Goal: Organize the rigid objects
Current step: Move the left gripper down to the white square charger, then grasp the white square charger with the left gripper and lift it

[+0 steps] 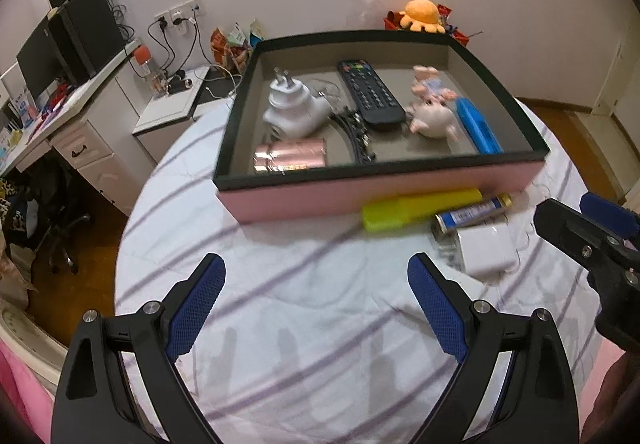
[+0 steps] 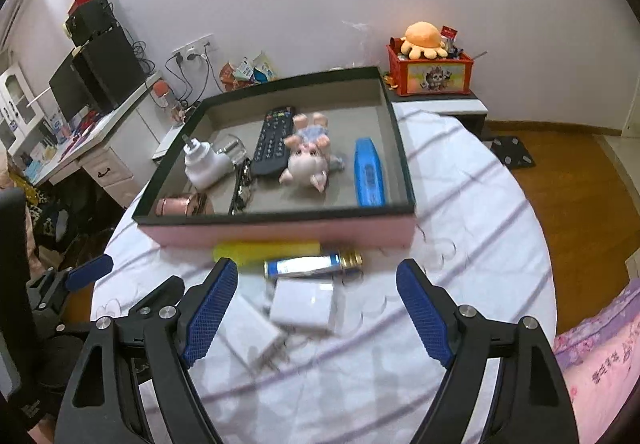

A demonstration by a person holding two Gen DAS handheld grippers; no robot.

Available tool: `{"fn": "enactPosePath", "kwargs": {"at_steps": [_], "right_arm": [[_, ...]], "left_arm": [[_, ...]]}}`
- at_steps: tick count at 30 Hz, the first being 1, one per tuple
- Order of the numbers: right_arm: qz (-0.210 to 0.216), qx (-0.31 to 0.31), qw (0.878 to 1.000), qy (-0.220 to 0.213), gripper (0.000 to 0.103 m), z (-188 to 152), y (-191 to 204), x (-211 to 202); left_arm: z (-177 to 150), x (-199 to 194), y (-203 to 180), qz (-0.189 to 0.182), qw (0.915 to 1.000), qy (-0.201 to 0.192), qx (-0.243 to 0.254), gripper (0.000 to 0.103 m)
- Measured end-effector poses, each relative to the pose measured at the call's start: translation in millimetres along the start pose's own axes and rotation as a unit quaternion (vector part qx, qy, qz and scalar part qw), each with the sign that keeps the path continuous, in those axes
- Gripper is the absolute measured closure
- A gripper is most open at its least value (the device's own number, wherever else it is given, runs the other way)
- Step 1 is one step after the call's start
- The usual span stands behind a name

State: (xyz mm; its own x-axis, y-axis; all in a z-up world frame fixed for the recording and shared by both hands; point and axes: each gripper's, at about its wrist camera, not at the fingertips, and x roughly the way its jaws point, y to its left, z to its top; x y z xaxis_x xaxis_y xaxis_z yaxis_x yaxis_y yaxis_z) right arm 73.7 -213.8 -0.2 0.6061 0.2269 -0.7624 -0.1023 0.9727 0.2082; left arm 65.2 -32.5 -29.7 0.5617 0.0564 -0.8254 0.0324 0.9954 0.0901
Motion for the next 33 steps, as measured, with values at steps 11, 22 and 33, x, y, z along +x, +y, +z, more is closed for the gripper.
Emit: {"fn": "enactPosePath", "kwargs": {"at_steps": [11, 22, 33], "right_arm": [[-0.001, 0.044, 0.999, -0.004, 0.020, -22.4, -49.4, -15.5], [0.002, 0.067, 0.998, -0.004, 0.020, -18.4, -69.4, -7.3], [0.002, 0.067, 0.998, -0.003, 0.020, -12.1, -69.6, -1.9]], "left_arm": [[-17.6, 8.3, -37.2, -0.032, 0.9988, 0.033, 0.017, 0.009], [-17.1, 34.0, -66.0, -0.081, 0.9929, 0.074, 0.047, 0.011], [-17.9, 38.7, -69.0, -0.128, 0.9857, 0.088, 0.065, 0.038]]}}
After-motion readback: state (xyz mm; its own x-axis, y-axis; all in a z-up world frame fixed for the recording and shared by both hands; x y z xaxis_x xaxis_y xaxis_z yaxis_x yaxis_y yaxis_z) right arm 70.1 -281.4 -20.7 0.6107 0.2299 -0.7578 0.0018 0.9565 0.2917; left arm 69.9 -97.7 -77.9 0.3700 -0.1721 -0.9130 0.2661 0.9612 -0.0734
